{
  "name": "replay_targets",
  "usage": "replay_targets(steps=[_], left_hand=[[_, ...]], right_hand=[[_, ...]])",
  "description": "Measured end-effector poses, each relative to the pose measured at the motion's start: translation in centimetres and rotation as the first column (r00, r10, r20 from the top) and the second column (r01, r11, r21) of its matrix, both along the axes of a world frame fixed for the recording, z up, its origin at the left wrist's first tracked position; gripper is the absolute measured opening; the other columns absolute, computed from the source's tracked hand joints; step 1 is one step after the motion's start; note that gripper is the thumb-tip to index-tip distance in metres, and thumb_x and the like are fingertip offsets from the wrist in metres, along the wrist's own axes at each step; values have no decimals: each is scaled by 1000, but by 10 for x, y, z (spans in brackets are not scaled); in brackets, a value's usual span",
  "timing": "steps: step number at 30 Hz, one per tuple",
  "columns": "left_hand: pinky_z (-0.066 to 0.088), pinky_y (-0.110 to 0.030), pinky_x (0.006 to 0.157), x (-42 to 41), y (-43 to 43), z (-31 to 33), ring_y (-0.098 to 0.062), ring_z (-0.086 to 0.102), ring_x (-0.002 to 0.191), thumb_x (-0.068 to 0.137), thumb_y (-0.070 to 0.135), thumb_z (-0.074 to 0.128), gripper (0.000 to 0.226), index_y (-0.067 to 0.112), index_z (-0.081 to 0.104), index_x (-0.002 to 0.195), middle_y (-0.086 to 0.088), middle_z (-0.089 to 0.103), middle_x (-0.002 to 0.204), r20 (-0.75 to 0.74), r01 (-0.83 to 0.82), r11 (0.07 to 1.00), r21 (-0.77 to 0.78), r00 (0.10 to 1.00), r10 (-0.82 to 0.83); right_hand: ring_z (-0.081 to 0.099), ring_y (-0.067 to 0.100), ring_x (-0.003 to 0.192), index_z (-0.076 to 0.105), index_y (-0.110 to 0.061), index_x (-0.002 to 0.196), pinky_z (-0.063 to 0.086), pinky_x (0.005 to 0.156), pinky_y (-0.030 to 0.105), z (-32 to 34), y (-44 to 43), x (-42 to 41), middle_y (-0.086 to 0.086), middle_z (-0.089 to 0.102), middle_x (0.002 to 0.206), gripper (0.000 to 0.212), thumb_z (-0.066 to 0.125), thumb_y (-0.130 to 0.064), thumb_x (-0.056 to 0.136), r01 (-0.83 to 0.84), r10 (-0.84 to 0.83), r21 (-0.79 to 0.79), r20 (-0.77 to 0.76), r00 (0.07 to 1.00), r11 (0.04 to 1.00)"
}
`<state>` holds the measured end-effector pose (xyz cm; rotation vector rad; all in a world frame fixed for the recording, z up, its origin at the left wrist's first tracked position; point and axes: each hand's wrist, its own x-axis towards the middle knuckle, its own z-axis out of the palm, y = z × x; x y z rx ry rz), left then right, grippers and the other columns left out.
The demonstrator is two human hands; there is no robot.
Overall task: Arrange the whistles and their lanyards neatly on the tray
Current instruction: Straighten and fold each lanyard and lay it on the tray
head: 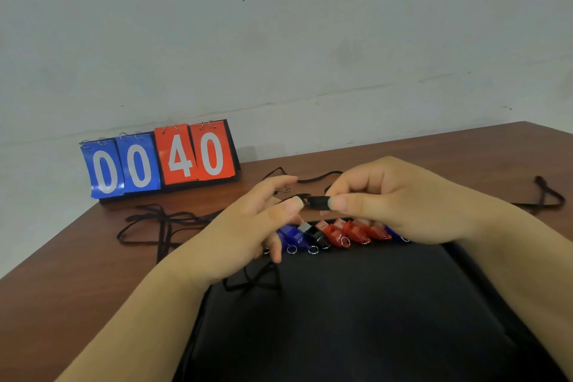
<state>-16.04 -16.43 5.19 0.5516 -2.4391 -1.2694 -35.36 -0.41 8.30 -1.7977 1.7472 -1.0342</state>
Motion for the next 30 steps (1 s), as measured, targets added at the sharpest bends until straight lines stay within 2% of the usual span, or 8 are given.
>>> replay_targets(steps=[2,4,7,11,16,20,26,30], left_hand=[[43,-11,57,-1,4,1,0,56,57,96,54,60,41,33,60,131,17,71,81,45,80,997,-23,996,-79],[37,-7,54,-1,4,2,2,49,49,100,39,60,19,23,71,99,20,57,59,104,121,990,-67,988,-114],[33,-15,50,4,-2,3,-9,32,48,93,49,67,31,21,65,79,4,41,57,103,146,989,8,984,-146],[34,-16,50,4,-6,1,-5,36,49,92,48,69,26,30,59,108,6,45,61,65,95,993,72,993,-100],[52,-33,75,0,-7,-4,-6,62,71,78,63,74,78,50,36,145,5,66,81,88,70,996,-64,994,-64],[47,-43,110,-1,0,-3,-9,64,121,87,53,75,65,52,43,144,11,68,128,128,163,984,-66,980,-154],[47,-26,86,-3,6,-3,-2,61,87,97,38,68,3,40,70,98,18,62,93,180,199,964,-175,969,-167],[51,-36,93,-2,4,-6,-3,62,93,95,41,68,13,35,65,106,13,66,101,121,172,981,-90,979,-161]], right_hand=[[46,9,54,70,-39,82,41,60,22,-1,0,0,-10,55,61,23,58,-37,100,24,-24,-4,-2,1000,1000],[45,10,55,67,-39,81,43,62,25,-2,-2,-1,-9,53,61,24,55,-39,101,66,-66,-12,-15,998,998],[47,12,56,64,-34,82,46,65,31,-3,-3,-3,-8,56,61,24,52,-39,102,137,-138,-26,-18,990,990],[54,4,55,62,-29,80,50,68,31,-3,-3,-2,-7,64,67,26,50,-32,103,165,-165,-27,5,986,986],[50,10,56,68,-34,79,45,62,27,-2,-2,2,-7,58,61,26,56,-32,102,49,-50,35,27,998,998],[47,13,54,74,-31,85,41,58,24,-1,-1,4,-1,55,59,20,60,-32,100,-42,40,37,53,998,998],[43,10,51,75,-32,88,39,54,19,-4,-1,1,-4,53,57,18,61,-33,99,-25,24,1,59,998,1000],[40,6,47,75,-29,90,37,51,15,-5,-2,2,-9,52,53,18,60,-30,100,10,-9,-20,61,998,1000]])
